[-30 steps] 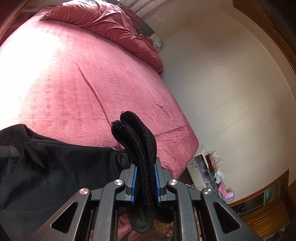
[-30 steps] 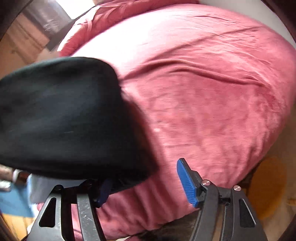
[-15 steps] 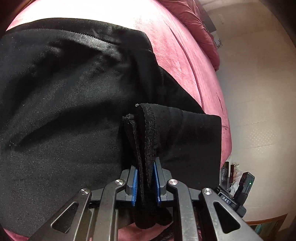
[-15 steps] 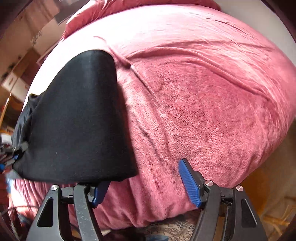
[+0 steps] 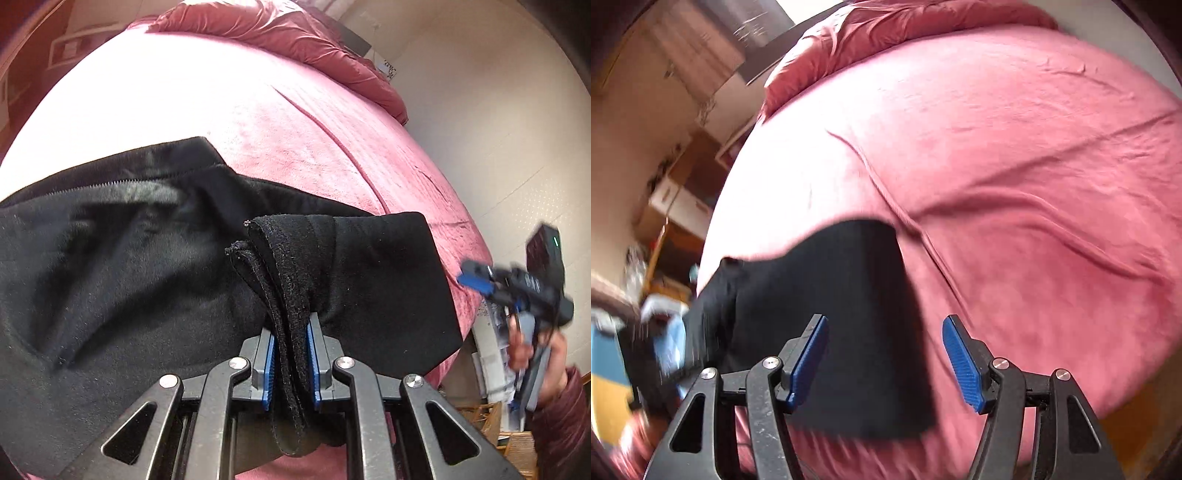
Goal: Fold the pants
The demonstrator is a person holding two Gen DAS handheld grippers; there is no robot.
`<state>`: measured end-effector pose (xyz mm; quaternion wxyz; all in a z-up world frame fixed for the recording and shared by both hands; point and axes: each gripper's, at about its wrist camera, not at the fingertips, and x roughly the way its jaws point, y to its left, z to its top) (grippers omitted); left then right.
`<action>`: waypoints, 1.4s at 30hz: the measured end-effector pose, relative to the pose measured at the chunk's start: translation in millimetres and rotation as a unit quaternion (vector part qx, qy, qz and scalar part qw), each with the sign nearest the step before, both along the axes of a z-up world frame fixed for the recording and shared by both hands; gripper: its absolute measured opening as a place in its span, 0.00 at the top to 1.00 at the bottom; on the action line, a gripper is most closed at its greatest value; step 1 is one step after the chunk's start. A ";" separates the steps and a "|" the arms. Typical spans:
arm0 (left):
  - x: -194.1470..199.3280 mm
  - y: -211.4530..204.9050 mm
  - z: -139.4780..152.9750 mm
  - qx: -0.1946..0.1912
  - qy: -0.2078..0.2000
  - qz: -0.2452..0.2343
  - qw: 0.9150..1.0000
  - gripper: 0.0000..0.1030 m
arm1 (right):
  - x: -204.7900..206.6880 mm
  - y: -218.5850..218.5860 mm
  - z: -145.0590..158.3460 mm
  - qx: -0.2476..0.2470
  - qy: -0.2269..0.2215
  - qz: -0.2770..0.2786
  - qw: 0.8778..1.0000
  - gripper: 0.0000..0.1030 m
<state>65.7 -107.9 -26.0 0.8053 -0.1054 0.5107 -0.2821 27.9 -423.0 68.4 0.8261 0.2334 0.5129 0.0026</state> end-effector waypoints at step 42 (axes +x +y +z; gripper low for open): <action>-55.2 93.7 39.3 0.127 -0.023 0.161 0.978 0.70 | -8.2 251.9 -39.7 -0.065 0.003 0.301 0.951 0.58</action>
